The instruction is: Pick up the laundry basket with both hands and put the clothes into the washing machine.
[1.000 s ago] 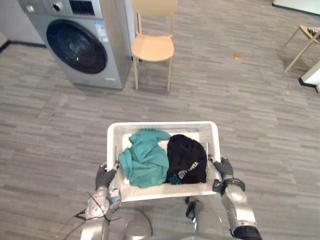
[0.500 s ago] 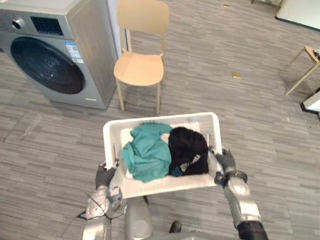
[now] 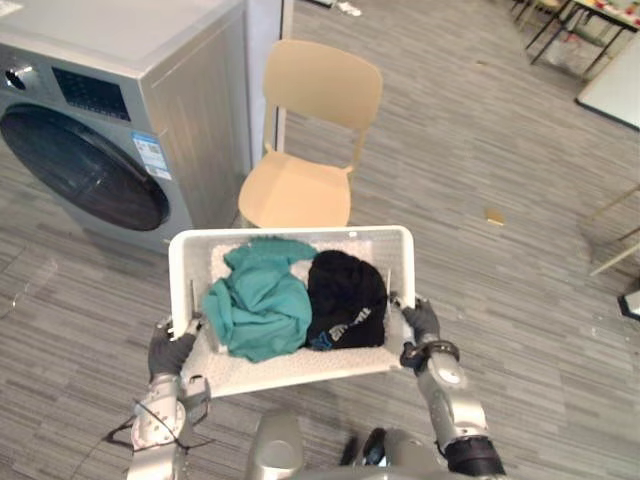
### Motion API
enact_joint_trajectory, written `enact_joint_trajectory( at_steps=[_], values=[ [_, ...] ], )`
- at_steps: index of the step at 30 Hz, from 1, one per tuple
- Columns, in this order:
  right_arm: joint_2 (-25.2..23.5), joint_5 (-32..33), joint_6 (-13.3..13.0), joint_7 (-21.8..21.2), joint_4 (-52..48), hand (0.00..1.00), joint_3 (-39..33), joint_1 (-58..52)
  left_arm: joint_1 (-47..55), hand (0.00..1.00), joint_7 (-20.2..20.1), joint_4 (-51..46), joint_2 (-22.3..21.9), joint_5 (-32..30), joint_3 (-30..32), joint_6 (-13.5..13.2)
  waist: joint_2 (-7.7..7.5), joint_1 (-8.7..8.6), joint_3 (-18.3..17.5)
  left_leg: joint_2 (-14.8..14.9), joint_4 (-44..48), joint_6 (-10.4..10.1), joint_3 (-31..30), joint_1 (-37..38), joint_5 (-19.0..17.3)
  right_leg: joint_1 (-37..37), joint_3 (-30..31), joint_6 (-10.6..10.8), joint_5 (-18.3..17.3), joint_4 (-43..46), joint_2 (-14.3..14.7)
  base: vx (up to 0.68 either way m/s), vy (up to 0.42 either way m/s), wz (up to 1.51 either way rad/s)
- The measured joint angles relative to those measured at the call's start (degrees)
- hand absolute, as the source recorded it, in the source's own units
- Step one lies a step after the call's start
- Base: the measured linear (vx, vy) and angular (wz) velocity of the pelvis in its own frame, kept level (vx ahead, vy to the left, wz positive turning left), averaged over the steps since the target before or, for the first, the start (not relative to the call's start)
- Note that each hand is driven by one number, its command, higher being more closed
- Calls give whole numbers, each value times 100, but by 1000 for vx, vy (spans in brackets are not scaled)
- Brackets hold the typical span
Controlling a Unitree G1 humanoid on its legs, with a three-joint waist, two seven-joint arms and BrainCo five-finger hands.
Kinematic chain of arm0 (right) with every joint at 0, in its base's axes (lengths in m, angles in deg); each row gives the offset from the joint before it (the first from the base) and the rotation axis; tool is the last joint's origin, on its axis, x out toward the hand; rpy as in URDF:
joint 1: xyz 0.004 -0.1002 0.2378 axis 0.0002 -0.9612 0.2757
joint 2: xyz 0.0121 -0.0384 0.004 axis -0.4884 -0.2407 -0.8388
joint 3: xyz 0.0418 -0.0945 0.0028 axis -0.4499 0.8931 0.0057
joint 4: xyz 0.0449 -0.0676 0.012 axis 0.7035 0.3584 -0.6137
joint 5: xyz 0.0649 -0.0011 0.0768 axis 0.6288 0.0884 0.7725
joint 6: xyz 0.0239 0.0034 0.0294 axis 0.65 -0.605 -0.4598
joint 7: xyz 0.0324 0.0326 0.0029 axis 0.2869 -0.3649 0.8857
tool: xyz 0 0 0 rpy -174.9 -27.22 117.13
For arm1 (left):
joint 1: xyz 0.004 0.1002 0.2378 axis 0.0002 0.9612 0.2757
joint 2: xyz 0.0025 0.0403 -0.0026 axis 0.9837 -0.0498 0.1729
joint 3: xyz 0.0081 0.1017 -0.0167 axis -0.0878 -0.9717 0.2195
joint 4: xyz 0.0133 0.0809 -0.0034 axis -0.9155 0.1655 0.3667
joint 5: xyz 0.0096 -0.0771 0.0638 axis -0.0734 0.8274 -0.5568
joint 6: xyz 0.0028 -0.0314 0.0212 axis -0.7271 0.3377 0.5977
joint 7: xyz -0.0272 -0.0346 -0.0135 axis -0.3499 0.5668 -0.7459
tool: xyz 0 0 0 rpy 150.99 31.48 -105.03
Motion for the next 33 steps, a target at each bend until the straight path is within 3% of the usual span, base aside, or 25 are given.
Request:
enact_joint_trajectory(
  at_steps=[1,3,4,5,6,7,8,9,11,13,15,16,17,18,19,21,22,27,30,33],
  values=[
    [0,1,0,4,65,100,1,-18,-39,100,0,57,-47,-9,44,8,12,-30,7,-37,-1,-129,-78,256,-153,-54,-18,-5,273,-538,-30,553,-125,48],
    [-3,0,2,10,145,100,34,-44,-52,100,-5,185,-75,-71,60,11,-21,-111,-13,-15,-23,-457,-209,730,-398,-81,-20,-117,366,-431,12,689,-244,83],
    [-11,-1,2,14,129,100,57,-100,0,100,-5,186,-85,-82,59,6,-35,-216,-60,74,5,-647,-286,992,-559,29,-16,-433,555,-238,123,601,-270,105],
    [-2,-2,2,14,92,100,59,-142,11,100,-16,180,-103,-88,54,7,-21,-296,-84,130,230,-702,-416,1020,-587,112,-57,-552,825,-148,184,475,-224,105],
    [38,0,0,12,25,100,72,-226,31,100,-38,168,-182,-146,66,13,164,-327,-125,365,915,-747,-599,812,-519,234,-188,-483,1025,11,333,542,-308,43],
    [171,-3,7,7,-90,100,185,-257,170,100,-42,65,-416,-200,116,14,456,-242,-249,832,1886,-571,-707,426,-120,368,-288,-590,810,137,694,602,-301,-24],
    [236,-1,15,-7,-274,100,305,-304,206,100,-41,50,-548,-199,256,19,606,-146,-280,1216,2741,-384,-665,-33,765,513,-178,-684,743,8,1011,586,-276,-74],
    [233,3,15,-6,-295,100,325,-316,207,100,-44,50,-549,-197,274,18,600,-133,-288,1319,3036,-279,-602,-252,1371,585,-113,-688,743,-143,1103,467,-141,-79],
    [194,123,27,27,-294,100,178,-352,43,100,-170,56,-504,-215,160,27,509,-83,-264,1521,3581,-328,-390,-859,1027,929,102,-676,792,-671,1174,424,-114,-43],
    [196,228,25,28,-293,100,71,-305,-146,100,-247,88,-492,-260,142,32,349,-87,-186,1603,3254,-373,-99,-1120,687,1258,283,-650,809,-963,1120,429,-3,-19],
    [184,317,-20,28,-215,100,39,-128,-379,100,-246,96,-384,-285,152,34,60,-61,-49,1566,2232,-515,22,-1390,524,1554,405,-648,810,-1099,967,350,151,-16],
    [175,318,-60,29,-100,100,38,26,-496,100,-245,97,-303,-285,172,34,-111,-27,-14,1468,1264,-567,-78,-1529,564,1623,476,-627,812,-1099,855,299,227,-20],
    [174,319,-90,28,-26,100,41,107,-527,100,-237,96,-297,-285,195,32,-144,-5,-21,1411,659,-679,-228,-1522,676,1643,489,-578,839,-1095,831,324,379,-44],
    [180,312,-112,31,79,100,38,233,-523,100,-190,97,-311,-289,216,31,-85,21,-31,1311,-683,-826,-636,-1300,1435,1777,512,-289,837,-1122,862,261,358,-58],
    [41,308,-132,40,280,100,52,306,-575,100,-106,153,-142,-298,281,29,-203,63,41,1183,-633,-974,-669,-1162,1966,1994,599,-23,768,-1309,745,285,371,-44],
    [-40,307,-126,75,320,100,140,374,-882,100,-68,287,364,-404,271,33,-546,17,46,903,-652,-892,-701,-1203,1884,2040,430,137,887,-1500,541,167,227,15],
    [-38,307,-126,80,321,100,175,486,-1078,100,-67,335,613,-446,201,33,-625,25,89,815,-685,-880,-701,-1237,1878,2019,320,176,1036,-1591,500,80,182,26],
    [-39,313,-139,224,334,100,95,984,-1988,100,4,878,1108,-471,99,-45,-660,165,250,568,-824,-899,-570,-1635,1857,1557,181,225,1126,-1787,313,-77,100,-15],
    [-14,324,-96,378,594,100,-107,1574,-3036,100,-3,1633,1639,-267,-131,-40,-618,200,843,580,-787,-959,-771,-2019,1894,1182,173,184,1079,-1807,387,-160,0,-17],
    [39,420,67,548,706,100,-303,1871,-4337,100,-4,2412,2273,-260,-827,201,-681,317,1296,635,-747,-922,-1010,-2486,2090,766,156,65,1204,-1753,530,-77,-28,-23]
  ],
)
